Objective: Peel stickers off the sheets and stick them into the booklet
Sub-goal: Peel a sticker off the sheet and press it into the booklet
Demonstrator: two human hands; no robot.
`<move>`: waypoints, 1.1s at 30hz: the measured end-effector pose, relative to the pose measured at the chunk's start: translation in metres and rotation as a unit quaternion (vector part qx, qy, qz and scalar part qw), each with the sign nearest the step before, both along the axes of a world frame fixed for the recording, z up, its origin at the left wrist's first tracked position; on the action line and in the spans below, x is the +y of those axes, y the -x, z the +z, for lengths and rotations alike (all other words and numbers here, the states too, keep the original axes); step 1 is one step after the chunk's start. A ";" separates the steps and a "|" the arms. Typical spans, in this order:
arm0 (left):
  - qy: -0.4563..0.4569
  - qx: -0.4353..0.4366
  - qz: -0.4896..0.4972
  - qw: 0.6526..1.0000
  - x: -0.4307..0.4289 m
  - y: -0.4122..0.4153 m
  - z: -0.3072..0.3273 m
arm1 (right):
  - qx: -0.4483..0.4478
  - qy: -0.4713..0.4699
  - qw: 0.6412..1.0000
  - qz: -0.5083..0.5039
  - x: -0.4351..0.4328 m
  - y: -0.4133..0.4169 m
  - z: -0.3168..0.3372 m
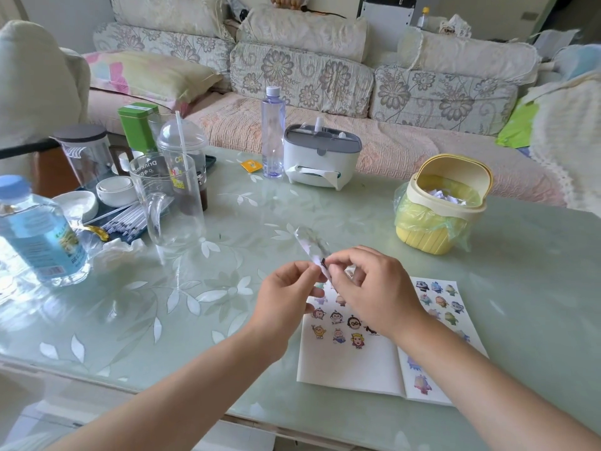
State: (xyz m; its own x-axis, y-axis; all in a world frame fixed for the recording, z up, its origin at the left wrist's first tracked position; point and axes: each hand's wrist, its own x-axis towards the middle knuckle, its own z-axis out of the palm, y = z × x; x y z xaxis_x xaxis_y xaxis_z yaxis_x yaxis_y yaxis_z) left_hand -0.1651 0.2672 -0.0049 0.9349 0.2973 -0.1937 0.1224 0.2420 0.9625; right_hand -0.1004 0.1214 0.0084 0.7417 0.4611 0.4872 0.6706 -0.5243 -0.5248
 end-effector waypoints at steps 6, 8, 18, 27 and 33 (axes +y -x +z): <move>-0.089 -0.036 -0.009 0.995 0.003 -0.004 0.001 | 0.065 -0.022 0.997 -0.028 0.002 0.002 0.004; -0.149 -0.051 -0.010 0.987 0.006 -0.005 0.001 | 0.068 -0.016 0.997 -0.039 0.002 0.003 0.005; -0.344 -0.099 -0.015 0.934 0.010 -0.004 0.005 | 0.014 0.032 0.997 -0.064 0.004 0.006 0.009; -0.295 -0.109 -0.016 0.949 0.007 -0.004 0.004 | -0.020 0.032 0.998 -0.042 0.002 0.006 0.012; -0.308 -0.110 -0.015 0.945 0.008 -0.005 0.004 | 0.020 0.017 0.999 -0.019 -0.001 0.004 0.015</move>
State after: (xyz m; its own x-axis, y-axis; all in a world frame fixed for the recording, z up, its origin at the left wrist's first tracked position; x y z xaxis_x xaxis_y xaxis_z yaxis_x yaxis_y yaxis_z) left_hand -0.1605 0.2756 -0.0010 0.9420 0.2631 0.2083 -0.1000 -0.3725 0.9226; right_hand -0.1044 0.1205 0.0234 0.7784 0.4477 0.4401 0.6277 -0.5680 -0.5323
